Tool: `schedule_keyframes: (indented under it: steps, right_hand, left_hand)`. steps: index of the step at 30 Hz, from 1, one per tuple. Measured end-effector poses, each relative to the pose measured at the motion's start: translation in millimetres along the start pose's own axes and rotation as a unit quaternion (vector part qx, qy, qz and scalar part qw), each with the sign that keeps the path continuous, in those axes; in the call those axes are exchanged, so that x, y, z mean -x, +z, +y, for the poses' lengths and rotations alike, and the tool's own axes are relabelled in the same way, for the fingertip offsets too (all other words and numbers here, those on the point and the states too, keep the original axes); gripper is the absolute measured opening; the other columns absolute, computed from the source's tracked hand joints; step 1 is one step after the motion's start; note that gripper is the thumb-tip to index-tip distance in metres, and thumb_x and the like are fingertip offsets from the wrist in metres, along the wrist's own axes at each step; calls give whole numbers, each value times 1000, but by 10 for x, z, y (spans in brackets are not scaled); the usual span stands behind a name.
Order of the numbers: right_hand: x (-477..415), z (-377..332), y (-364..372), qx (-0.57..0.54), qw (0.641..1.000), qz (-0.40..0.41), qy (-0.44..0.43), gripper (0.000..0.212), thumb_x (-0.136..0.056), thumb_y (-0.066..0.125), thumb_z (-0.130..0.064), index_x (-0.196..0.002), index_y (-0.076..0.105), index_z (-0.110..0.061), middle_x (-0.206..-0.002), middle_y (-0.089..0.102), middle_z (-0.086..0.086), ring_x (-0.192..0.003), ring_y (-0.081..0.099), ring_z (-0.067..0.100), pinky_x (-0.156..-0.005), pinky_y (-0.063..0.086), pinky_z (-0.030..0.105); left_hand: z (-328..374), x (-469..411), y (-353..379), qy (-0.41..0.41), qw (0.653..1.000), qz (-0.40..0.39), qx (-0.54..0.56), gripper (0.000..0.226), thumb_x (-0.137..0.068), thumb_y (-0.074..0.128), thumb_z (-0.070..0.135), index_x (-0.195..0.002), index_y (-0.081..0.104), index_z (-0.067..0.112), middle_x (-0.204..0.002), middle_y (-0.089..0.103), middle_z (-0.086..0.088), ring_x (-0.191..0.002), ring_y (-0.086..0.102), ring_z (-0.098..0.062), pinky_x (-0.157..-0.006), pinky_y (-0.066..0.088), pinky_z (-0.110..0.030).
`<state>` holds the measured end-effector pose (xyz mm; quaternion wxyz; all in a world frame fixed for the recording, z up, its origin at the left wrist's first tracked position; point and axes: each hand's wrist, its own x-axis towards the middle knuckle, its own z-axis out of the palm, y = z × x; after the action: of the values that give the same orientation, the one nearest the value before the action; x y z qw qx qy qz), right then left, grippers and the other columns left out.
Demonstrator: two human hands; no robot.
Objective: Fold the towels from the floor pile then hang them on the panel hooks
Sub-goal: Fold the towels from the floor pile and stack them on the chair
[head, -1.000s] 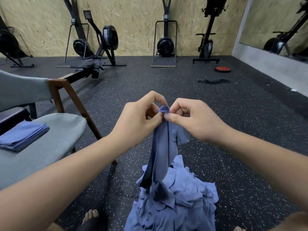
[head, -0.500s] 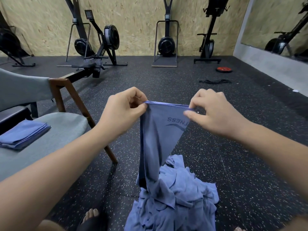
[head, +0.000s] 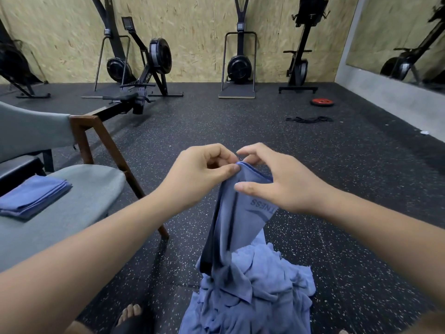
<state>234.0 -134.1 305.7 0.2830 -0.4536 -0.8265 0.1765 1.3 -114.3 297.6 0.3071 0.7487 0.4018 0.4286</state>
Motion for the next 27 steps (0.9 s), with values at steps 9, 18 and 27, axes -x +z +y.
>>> schedule_keyframes:
  steps: [9,18,27]
  right_hand:
    - [-81,64,11,-66,997,36,-34,7,-100,74,-23,-94,71,-22,-87,77,-6,-84,73,18,-83,56,47]
    - [-121,158,-108,-88,992,88,-37,14,-99,70,-36,-91,69,-24,-85,73,3,-82,67,32,-79,56,54]
    - [-135,230,-347,-89,985,148,-26,12,-99,72,-34,-95,71,-23,-86,74,5,-83,66,34,-79,53,51]
  left_hand:
    - [-113,138,230,-11,997,30,63,21,-92,72,25,-104,55,24,-81,72,-1,-70,55,-17,-69,42,-36]
    - [-363,251,418,-23,999,-10,24,21,-91,84,17,-92,64,23,-76,65,5,-69,54,-11,-69,45,-29]
    - [-704,265,445,-60,989,-81,-108,27,-93,80,33,-79,67,14,-70,64,-2,-65,48,-5,-66,44,-31]
